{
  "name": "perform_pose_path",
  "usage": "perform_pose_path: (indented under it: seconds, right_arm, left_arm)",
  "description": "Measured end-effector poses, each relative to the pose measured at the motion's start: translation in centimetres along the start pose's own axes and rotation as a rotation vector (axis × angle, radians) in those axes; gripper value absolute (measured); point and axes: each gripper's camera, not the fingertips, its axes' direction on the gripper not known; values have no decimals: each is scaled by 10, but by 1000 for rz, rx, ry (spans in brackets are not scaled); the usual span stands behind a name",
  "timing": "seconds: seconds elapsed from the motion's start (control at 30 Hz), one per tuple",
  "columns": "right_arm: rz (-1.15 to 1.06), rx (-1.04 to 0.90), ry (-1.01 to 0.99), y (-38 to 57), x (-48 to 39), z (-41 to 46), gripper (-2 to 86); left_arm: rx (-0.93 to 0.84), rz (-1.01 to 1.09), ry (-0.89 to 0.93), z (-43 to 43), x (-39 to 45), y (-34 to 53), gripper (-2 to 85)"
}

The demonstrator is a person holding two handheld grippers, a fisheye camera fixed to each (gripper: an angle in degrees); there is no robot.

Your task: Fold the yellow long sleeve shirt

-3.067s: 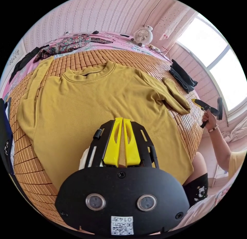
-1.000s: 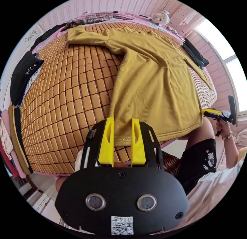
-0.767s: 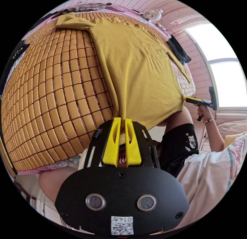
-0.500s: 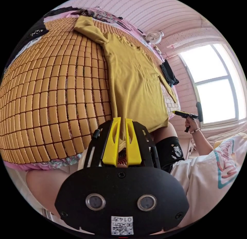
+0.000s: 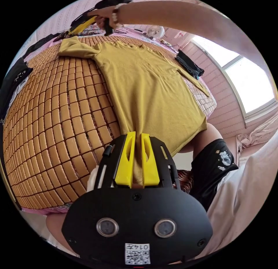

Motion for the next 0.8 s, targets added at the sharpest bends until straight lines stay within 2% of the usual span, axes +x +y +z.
perform_pose_path:
  seconds: [0.1,0.2,0.33,0.4,0.43,0.47,0.57,0.63,0.7,0.8]
  right_arm:
    - [40,2,141,-28,-8,52,90]
    - [52,-129,267,-39,-3,93,116]
    - [-26,-134,313,-30,3,82,27]
    - [-76,-101,194,-17,12,53,18]
    - [-142,8,34,-3,17,17,15]
    - [-216,112,-142,15,21,-24,15]
    - [-296,247,-426,48,38,-104,26]
    - [-330,202,-455,58,40,-119,43]
    - [-371,83,-371,65,37,-116,63]
    - [-307,2,-169,87,48,-102,68]
  left_arm:
    - [15,24,-2,-2,-1,9,36]
    - [-1,30,-1,-4,-3,13,24]
    - [-26,28,38,-5,-8,15,15]
    - [2,0,82,-10,-13,19,13]
    - [45,-21,88,-14,-14,22,10]
    - [162,-52,94,-28,-17,29,3]
    - [392,-117,19,-79,-25,46,27]
    - [513,-184,-24,-110,-37,60,43]
    - [606,-284,-82,-140,-57,80,52]
    - [573,-391,-194,-156,-86,97,69]
